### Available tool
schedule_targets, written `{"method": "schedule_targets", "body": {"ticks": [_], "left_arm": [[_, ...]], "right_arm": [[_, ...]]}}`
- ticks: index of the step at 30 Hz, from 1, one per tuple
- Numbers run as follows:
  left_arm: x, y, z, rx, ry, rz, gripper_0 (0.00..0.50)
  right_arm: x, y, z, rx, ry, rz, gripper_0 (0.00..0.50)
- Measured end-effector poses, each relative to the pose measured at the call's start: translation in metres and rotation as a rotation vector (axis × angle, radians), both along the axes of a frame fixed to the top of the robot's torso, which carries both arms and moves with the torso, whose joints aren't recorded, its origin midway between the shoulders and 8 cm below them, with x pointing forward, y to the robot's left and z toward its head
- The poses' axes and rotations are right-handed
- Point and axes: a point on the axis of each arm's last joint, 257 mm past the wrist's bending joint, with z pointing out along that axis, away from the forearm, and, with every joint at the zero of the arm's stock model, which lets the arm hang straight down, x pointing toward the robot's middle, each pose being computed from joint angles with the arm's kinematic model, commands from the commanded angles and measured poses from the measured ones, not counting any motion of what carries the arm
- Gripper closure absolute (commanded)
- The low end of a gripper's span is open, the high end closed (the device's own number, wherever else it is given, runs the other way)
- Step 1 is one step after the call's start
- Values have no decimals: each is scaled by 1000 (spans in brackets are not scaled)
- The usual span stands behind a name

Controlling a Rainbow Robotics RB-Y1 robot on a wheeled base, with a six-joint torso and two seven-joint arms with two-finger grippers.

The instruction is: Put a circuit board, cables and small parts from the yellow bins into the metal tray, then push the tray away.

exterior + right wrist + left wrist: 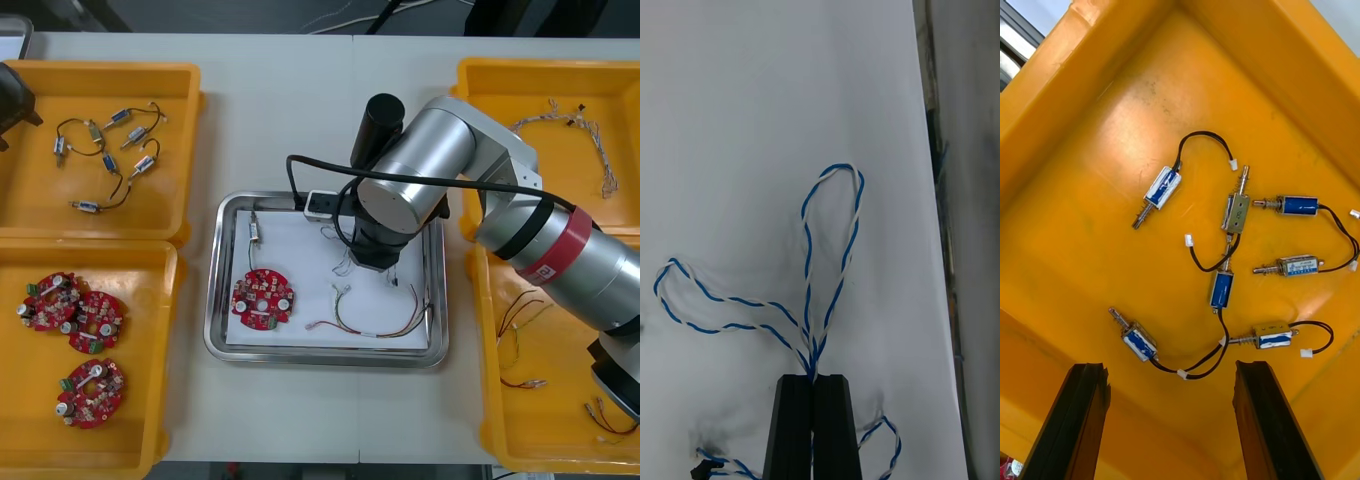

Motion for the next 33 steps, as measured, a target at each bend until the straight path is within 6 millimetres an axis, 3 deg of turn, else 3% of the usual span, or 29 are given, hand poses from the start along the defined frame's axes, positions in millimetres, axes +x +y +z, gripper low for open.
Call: {"method": "schedule_targets", "body": {"ticks": [2, 5, 6, 7, 10, 19, 25, 33], "left_arm": [[4, 2, 2, 8, -18, 6, 0], [10, 6, 2, 25, -42, 27, 0], [12, 8, 1, 30, -50, 36, 0], [14, 10, -1, 31, -55, 45, 0], [17, 13, -7, 11, -75, 69, 0], [15, 23, -30, -20, -52, 157, 0], [12, 17, -49, -162, -52, 318, 0], [1, 15, -78, -320, -38, 532, 0]], "right_arm": [[-1, 1, -1, 1, 4, 0, 473], [-1, 2, -2, 0, 5, 2, 303], [-1, 2, -2, -1, 5, 5, 188], [-1, 2, -2, -3, 4, 9, 104], [-1, 2, -2, -7, 3, 21, 2], [-6, 6, -4, 9, 25, 29, 0], [-5, 7, -1, 19, 26, 26, 0], [-10, 0, 24, 21, 32, 7, 0]]}}
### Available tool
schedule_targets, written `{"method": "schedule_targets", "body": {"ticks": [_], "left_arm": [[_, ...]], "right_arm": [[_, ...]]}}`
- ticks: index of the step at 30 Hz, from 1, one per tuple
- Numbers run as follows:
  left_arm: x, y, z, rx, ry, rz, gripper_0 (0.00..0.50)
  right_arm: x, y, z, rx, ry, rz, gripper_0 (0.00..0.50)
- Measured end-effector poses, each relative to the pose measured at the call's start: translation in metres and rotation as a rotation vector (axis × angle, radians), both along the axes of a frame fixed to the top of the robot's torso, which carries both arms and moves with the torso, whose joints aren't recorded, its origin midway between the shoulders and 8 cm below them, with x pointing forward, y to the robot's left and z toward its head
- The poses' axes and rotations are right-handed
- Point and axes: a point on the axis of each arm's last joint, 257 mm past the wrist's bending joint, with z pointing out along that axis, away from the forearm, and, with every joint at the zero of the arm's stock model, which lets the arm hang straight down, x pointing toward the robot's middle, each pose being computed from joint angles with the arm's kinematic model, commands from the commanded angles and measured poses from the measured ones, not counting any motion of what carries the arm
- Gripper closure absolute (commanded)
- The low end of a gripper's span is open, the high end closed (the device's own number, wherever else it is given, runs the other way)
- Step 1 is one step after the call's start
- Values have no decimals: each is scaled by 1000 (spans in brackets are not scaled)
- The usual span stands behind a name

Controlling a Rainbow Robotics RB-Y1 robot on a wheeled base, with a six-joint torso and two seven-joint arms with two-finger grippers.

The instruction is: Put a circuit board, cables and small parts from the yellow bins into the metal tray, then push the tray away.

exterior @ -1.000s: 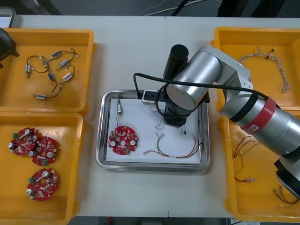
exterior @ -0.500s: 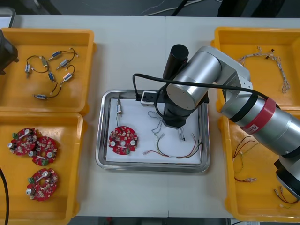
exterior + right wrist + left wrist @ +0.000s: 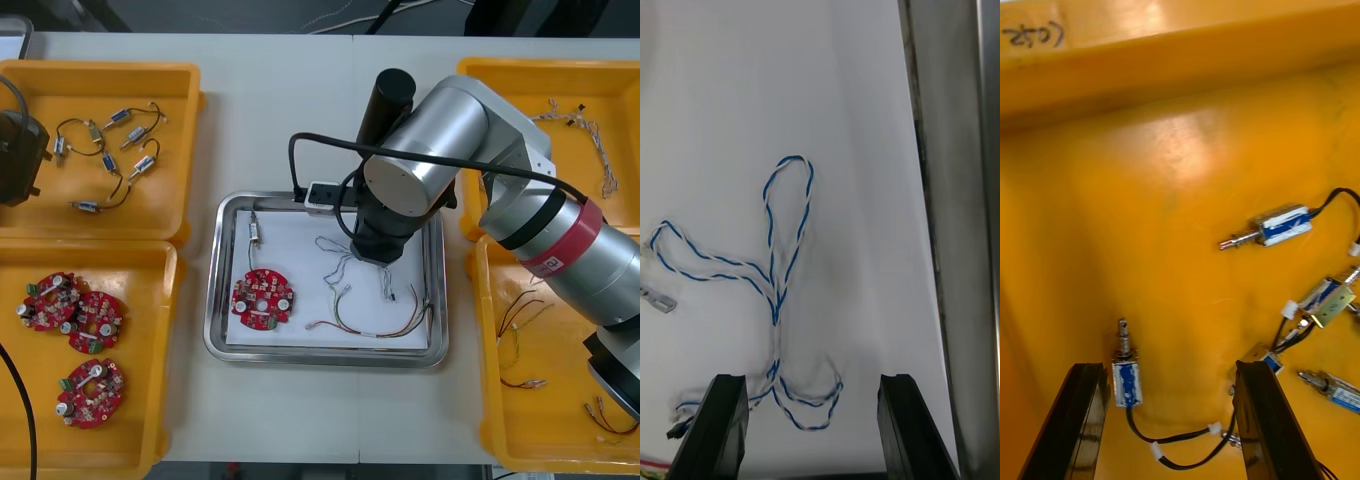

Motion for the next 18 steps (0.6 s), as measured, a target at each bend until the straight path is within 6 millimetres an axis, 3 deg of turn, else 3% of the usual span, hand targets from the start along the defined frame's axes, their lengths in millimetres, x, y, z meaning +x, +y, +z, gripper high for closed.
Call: {"method": "schedule_targets", "body": {"ticks": [12, 18], "left_arm": [[-15, -11, -29, -35, 69, -10, 0], [-14, -24, -34, -52, 75, -28, 0]], "right_arm": [[-8, -18, 54, 28, -13, -52, 0], [-13, -31, 72, 121, 23, -266, 0]]}}
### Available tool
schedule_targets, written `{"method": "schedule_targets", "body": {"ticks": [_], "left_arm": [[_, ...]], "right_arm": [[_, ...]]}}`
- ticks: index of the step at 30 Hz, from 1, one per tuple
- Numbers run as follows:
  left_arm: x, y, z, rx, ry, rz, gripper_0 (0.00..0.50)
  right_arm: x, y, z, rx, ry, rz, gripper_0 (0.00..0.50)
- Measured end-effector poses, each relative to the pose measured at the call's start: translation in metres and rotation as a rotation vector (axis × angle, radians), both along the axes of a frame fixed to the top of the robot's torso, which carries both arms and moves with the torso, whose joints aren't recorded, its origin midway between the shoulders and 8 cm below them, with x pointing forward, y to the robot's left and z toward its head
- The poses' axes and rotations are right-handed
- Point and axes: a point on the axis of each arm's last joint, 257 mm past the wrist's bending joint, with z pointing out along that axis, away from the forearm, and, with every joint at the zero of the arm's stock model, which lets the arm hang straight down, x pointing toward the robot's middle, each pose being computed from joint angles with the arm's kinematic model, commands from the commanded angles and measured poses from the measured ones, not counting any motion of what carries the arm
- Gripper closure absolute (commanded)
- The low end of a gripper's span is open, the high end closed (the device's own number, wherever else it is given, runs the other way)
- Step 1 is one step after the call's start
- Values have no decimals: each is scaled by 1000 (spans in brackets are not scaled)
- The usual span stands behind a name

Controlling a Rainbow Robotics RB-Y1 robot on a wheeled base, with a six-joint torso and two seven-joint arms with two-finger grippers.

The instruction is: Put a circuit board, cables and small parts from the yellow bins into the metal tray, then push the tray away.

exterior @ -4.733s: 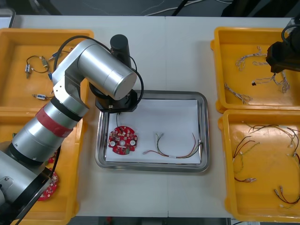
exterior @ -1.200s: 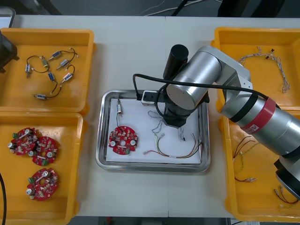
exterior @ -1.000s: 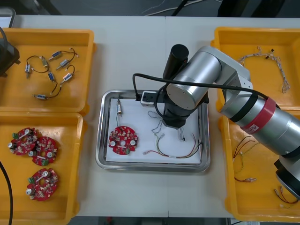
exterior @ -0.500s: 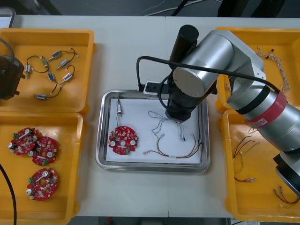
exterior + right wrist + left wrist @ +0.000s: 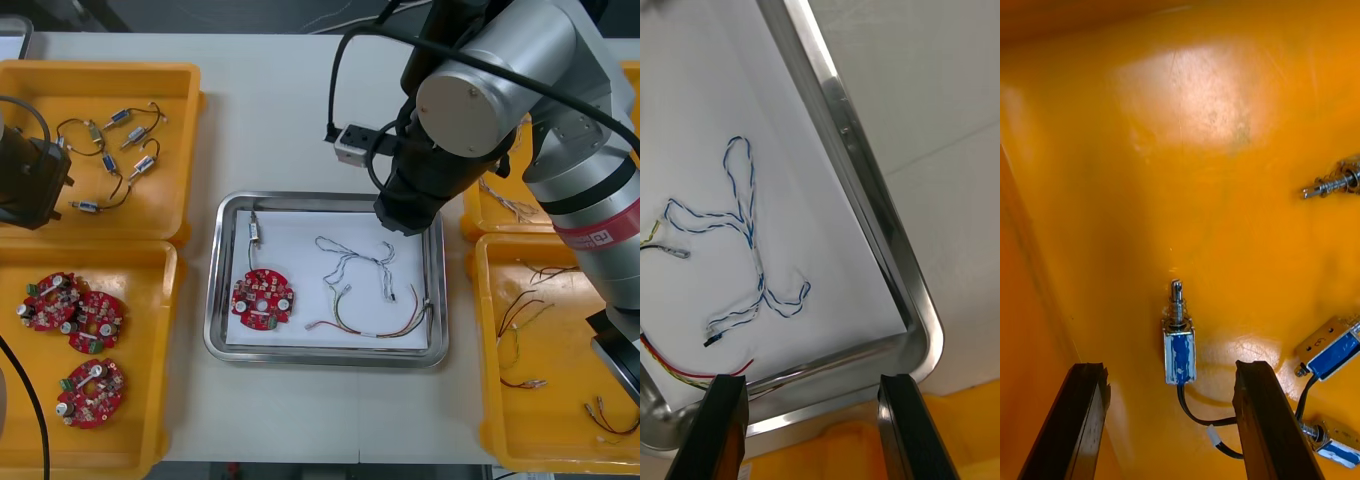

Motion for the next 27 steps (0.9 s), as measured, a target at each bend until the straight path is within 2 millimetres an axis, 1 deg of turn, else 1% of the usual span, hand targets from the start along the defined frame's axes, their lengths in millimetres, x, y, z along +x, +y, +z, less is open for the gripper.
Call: {"method": "schedule_targets", "body": {"ticks": [2, 9, 14, 17, 20, 27], "left_arm": [[0, -3, -1, 2, 3, -8, 0], [4, -10, -6, 10, 8, -31, 0], [9, -11, -20, 8, 22, -31, 0], [11, -10, -28, -1, 36, -25, 0], [17, -9, -32, -9, 32, -18, 0], [34, -11, -29, -25, 20, -11, 0]], "right_arm": [[0, -2, 7, 42, 1, -80, 0], [11, -7, 43, 200, -41, -251, 0], [16, -12, 65, 312, -59, -384, 0], [17, -16, 71, 341, -67, -432, 0], [19, -23, 74, 358, -72, -488, 0], [20, -48, 77, 391, -89, -632, 0]]}}
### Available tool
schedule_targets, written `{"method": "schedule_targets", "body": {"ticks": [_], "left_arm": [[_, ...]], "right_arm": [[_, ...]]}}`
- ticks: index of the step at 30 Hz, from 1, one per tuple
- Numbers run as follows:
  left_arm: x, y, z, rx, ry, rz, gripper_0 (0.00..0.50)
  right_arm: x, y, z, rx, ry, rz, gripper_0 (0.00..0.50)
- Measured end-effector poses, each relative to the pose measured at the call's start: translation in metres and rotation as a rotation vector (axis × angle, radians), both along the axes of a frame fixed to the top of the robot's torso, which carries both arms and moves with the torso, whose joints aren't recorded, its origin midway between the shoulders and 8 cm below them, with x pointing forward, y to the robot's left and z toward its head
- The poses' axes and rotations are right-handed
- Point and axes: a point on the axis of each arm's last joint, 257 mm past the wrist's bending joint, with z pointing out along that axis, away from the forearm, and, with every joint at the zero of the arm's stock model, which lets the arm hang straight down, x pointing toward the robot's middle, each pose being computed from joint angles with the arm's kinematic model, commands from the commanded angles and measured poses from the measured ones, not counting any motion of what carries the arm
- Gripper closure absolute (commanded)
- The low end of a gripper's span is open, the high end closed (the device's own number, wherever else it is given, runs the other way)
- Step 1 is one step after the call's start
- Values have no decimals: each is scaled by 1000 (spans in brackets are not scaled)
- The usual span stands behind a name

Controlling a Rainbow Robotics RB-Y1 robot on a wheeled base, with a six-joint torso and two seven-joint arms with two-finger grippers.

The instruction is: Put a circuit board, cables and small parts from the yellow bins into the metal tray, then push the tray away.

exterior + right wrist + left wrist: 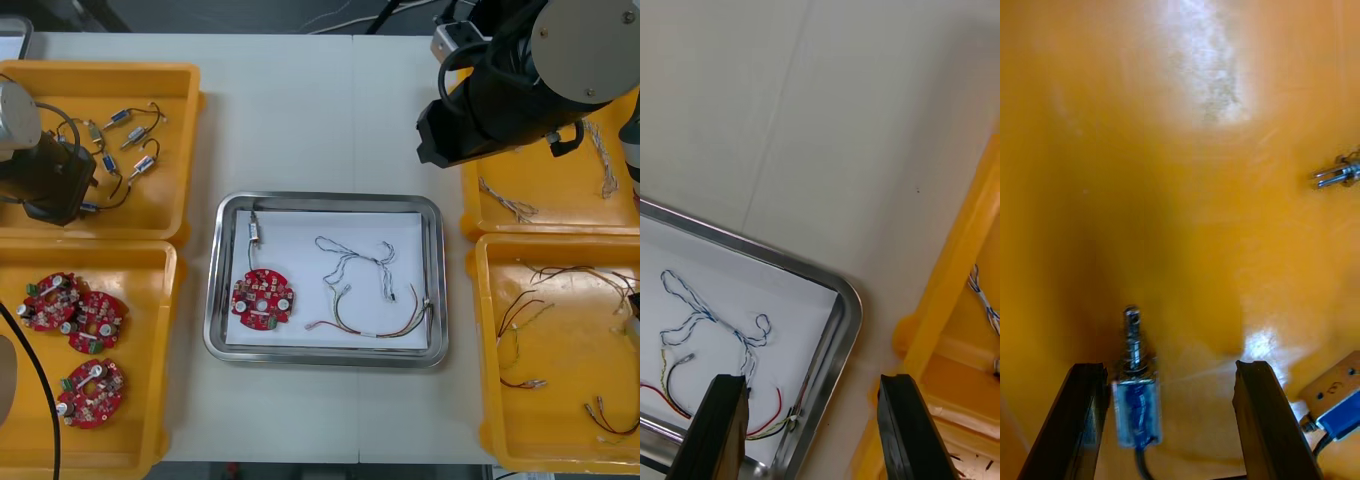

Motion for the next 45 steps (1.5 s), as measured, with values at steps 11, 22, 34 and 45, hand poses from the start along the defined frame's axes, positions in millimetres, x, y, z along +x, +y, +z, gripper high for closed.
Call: {"method": "schedule_targets", "body": {"ticks": [11, 22, 34, 45], "left_arm": [[2, -4, -5, 6, 16, -9, 500], [-4, -6, -6, 2, 40, -12, 500], [-26, -26, 30, 2, 82, -70, 500], [-36, -35, 76, 32, 30, -120, 500]], "right_arm": [[-9, -53, -9, 45, 46, -77, 0], [-12, -112, -5, 41, 45, -184, 0], [-21, -164, -5, 22, 48, -282, 0], [-27, -196, -2, 94, 92, -345, 0]]}}
